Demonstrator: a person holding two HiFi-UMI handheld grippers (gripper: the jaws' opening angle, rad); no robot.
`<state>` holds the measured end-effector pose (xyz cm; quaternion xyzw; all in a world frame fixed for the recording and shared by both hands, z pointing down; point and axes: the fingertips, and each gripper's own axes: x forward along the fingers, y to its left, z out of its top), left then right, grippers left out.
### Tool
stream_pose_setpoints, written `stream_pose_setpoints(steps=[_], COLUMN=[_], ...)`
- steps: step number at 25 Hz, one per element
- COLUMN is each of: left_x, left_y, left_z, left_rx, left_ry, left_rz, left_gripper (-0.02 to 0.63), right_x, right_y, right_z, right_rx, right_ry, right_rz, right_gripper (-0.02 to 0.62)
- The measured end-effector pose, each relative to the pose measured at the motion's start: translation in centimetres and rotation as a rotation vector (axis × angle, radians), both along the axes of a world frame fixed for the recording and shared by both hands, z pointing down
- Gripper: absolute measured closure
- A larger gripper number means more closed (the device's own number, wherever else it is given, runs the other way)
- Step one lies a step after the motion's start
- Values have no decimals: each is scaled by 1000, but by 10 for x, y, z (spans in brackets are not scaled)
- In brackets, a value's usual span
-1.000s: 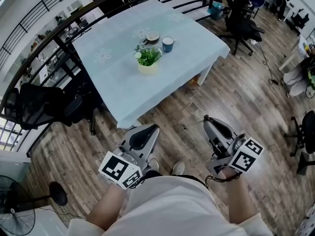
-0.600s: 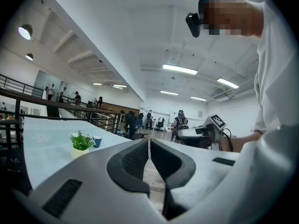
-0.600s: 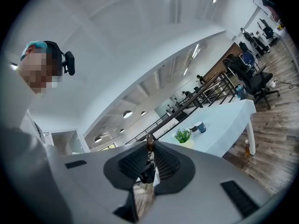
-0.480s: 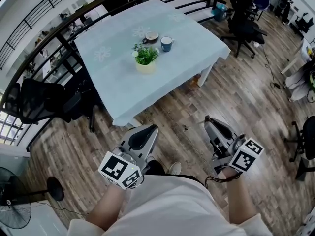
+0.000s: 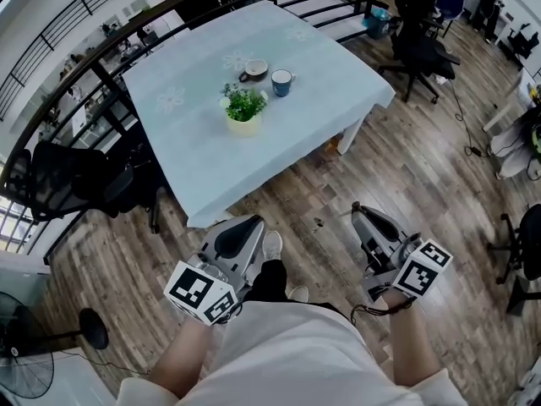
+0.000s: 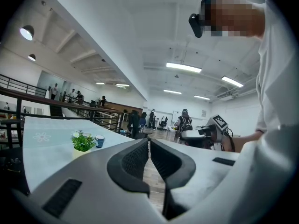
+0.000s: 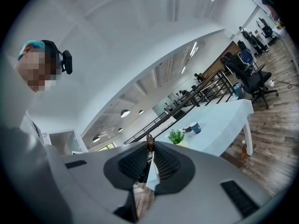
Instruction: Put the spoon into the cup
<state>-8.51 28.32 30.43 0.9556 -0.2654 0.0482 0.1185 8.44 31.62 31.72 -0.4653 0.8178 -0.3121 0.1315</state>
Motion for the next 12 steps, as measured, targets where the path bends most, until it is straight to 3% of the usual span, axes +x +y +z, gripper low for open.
stream_pose_setpoints(steps=[12], left_x=[20], left_y=[-99], left_z=[24], left_rx=[-23], left_ry=[6], left_rz=[13], left_gripper=[571], right_x=[20], right_y=[-95], right_z=[26], right_rx=[-33], right_ry=[-4], right_rz=[9], right_gripper=[540])
